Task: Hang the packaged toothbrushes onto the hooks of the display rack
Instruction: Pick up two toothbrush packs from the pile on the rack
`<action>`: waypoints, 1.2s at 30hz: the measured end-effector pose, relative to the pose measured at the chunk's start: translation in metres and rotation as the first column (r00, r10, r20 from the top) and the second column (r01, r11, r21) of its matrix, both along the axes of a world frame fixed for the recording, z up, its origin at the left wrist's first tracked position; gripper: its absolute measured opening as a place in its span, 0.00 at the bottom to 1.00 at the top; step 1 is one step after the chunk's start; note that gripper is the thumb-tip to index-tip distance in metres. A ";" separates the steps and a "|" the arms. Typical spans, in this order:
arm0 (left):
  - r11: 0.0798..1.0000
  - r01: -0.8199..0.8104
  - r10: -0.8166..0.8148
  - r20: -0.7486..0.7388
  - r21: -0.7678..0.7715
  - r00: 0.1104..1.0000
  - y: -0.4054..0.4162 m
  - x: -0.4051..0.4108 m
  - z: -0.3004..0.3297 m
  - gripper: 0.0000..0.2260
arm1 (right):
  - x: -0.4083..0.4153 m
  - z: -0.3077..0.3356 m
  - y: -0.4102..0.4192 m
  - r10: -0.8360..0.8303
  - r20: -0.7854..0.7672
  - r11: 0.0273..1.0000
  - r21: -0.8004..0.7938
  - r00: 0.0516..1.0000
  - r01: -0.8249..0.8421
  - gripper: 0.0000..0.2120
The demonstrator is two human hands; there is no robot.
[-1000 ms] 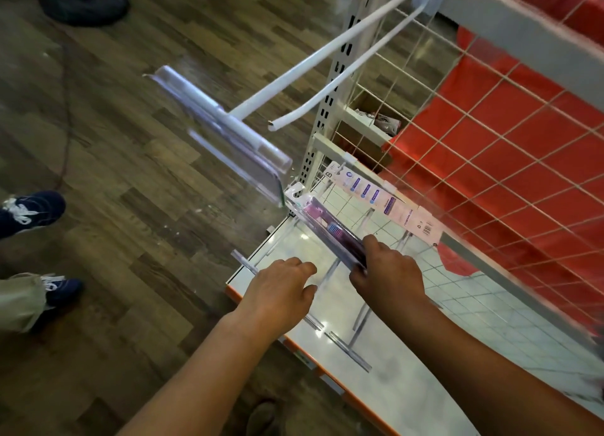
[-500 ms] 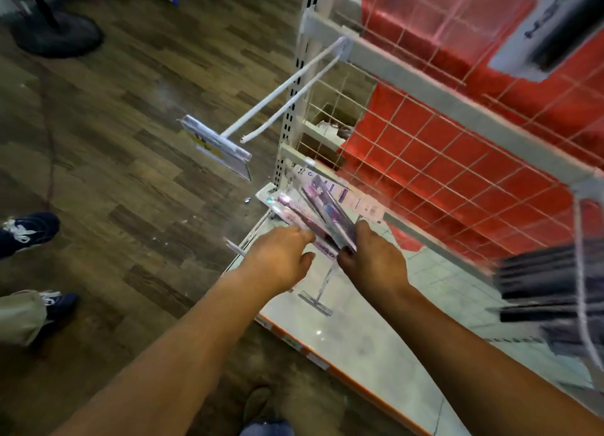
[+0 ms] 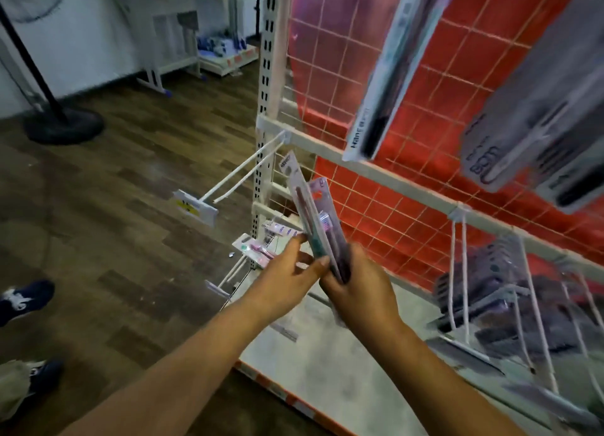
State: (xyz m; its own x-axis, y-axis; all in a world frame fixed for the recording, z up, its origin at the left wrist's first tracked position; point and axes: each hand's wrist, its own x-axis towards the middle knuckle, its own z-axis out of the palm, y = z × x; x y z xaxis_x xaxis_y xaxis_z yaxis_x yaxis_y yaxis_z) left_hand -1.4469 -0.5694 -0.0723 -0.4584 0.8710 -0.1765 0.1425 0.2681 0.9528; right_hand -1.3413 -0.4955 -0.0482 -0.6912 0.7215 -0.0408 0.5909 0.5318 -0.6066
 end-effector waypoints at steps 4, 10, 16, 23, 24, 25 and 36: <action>0.979 -0.110 0.077 0.188 0.172 0.979 -0.004 0.023 0.031 0.16 | 0.008 0.023 -0.007 0.030 -0.074 0.999 -0.013 0.997 -0.031 0.16; 0.938 -0.232 0.181 0.206 0.258 0.962 -0.017 0.046 0.063 0.06 | 0.020 0.046 -0.022 0.202 -0.144 0.975 0.121 0.969 -0.185 0.21; 0.905 -0.301 0.241 0.222 0.301 0.945 -0.025 0.049 0.088 0.05 | 0.034 0.072 -0.021 0.320 -0.250 0.947 0.086 0.914 -0.308 0.27; 0.913 -0.261 0.193 0.231 0.314 0.954 -0.027 0.053 0.100 0.06 | 0.045 0.082 -0.014 0.424 -0.229 0.906 0.126 0.876 -0.405 0.39; 0.913 -0.254 0.183 0.235 0.320 0.955 -0.027 0.051 0.102 0.07 | 0.047 0.083 -0.013 0.446 -0.224 0.895 0.135 0.866 -0.426 0.38; 0.910 -0.247 0.174 0.234 0.332 0.957 -0.027 0.050 0.104 0.07 | 0.048 0.084 -0.012 0.464 -0.225 0.885 0.165 0.857 -0.436 0.36; 0.866 -0.240 0.154 0.222 0.438 0.963 -0.025 0.038 0.118 0.10 | 0.056 0.097 0.000 0.264 -0.574 0.952 0.023 0.775 -0.307 0.17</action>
State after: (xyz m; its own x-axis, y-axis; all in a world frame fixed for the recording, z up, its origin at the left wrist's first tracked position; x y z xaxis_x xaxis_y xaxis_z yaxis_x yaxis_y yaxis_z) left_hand -1.4090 -0.5947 0.0453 -0.6280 0.7680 0.1258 -0.0465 -0.1984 0.9790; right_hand -1.2849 -0.4956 0.0484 -0.7798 0.4977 0.3797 -0.0397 0.5660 -0.8235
